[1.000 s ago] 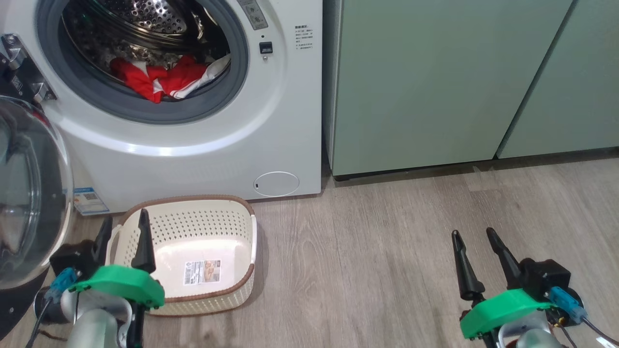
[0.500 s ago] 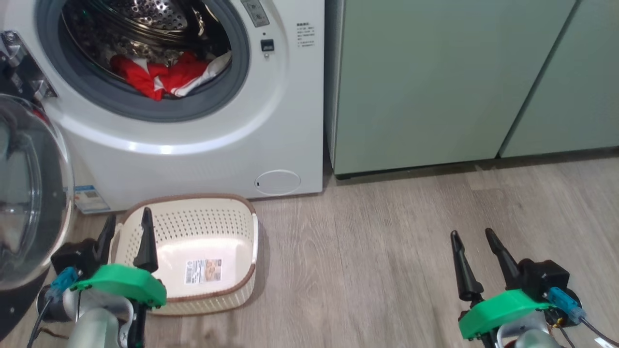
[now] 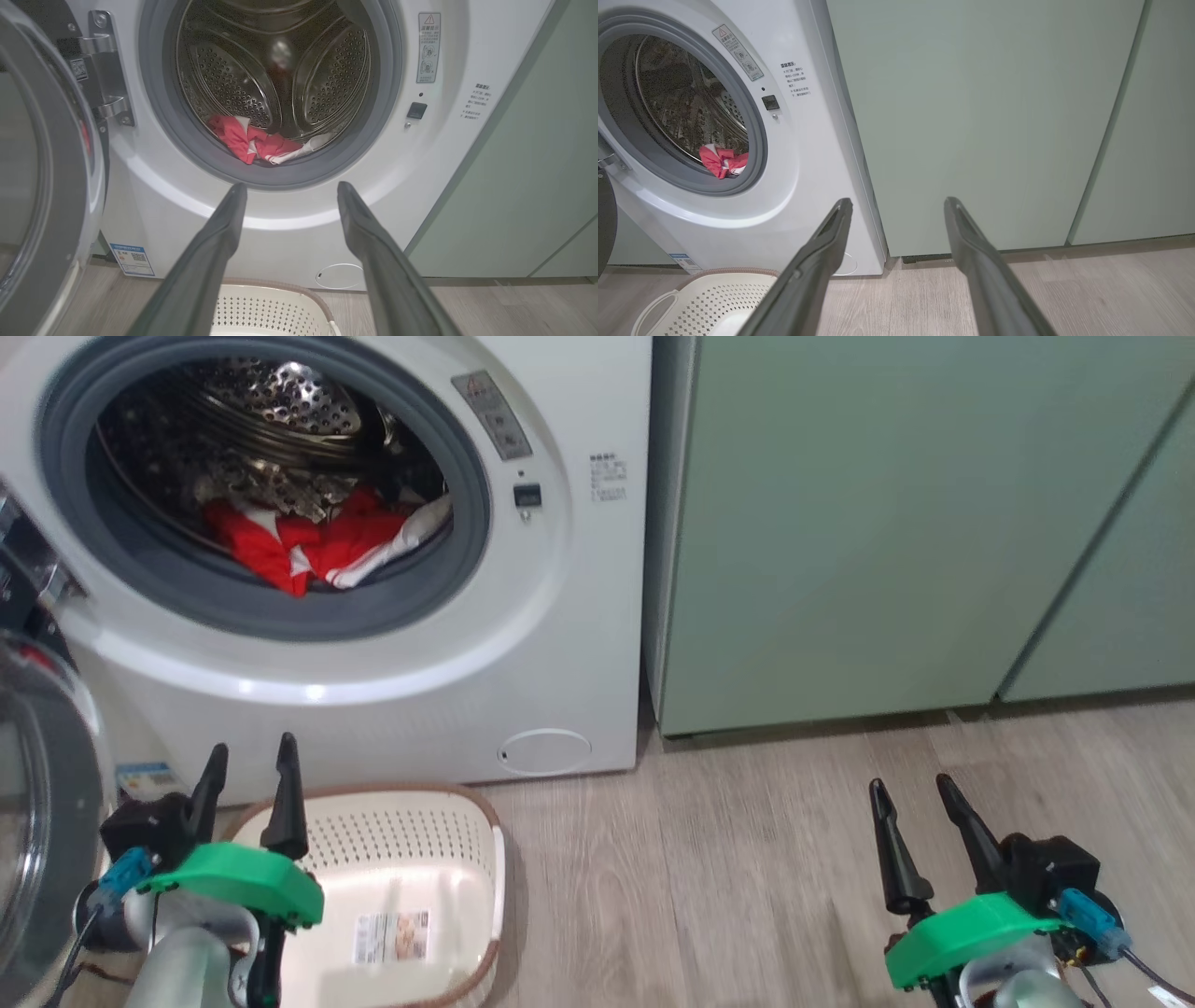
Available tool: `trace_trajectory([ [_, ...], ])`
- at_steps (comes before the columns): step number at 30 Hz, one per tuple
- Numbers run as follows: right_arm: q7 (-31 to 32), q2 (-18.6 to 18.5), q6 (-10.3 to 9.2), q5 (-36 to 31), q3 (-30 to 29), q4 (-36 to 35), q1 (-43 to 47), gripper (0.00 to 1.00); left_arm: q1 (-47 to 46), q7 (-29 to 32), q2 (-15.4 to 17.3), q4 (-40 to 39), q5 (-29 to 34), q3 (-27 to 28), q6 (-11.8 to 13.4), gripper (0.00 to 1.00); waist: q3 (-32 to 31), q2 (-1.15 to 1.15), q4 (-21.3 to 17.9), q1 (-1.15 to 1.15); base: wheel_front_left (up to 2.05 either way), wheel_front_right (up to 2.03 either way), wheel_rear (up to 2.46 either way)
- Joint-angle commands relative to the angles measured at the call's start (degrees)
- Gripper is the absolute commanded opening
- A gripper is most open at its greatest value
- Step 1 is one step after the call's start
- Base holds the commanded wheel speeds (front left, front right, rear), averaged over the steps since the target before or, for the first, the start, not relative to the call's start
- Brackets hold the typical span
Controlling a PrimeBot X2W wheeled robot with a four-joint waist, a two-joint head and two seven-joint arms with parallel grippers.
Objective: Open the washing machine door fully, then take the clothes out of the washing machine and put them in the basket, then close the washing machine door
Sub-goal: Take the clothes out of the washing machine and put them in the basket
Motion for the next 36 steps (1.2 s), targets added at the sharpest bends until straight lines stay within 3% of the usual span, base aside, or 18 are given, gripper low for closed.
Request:
trace_trajectory([
  [1,-0.6,0.2,0.41,-0.1,1.3,-2.0,-2.9,1.0,-3.0,-0.4,1.6,-2.0,-0.2,1.5,-0.3,1.0,0.0,0.0,0.0,0.0,1.77,-1.77,0.0],
  [9,-0.6,0.3,0.41,-0.1,1.3,-2.1,-3.0,1.0,-2.8,-0.4,1.3,-2.2,0.8,2.4,-0.3,1.0,-0.3,0.0,0.2,0.0,1.15,-1.15,0.0],
  [18,-0.6,0.0,0.41,-0.1,1.5,-2.0,-2.9,1.0,-2.7,-0.4,0.2,1.0,2.9,3.3,-0.3,1.0,-0.5,0.0,0.2,0.0,0.06,-0.06,0.0],
  [26,-0.6,-0.1,0.41,-0.1,2.3,-1.9,-3.1,1.0,-6.2,0.0,0.9,9.9,6.9,1.5,2.7,1.0,0.9,0.0,-0.5,0.0,0.0,0.0,0.0],
  [36,-0.6,0.0,0.41,-0.4,2.4,-3.1,-5.3,1.0,-21.7,11.4,3.4,20.4,5.0,2.0,4.5,1.0,8.1,0.0,-2.7,0.0,0.0,0.0,0.0],
])
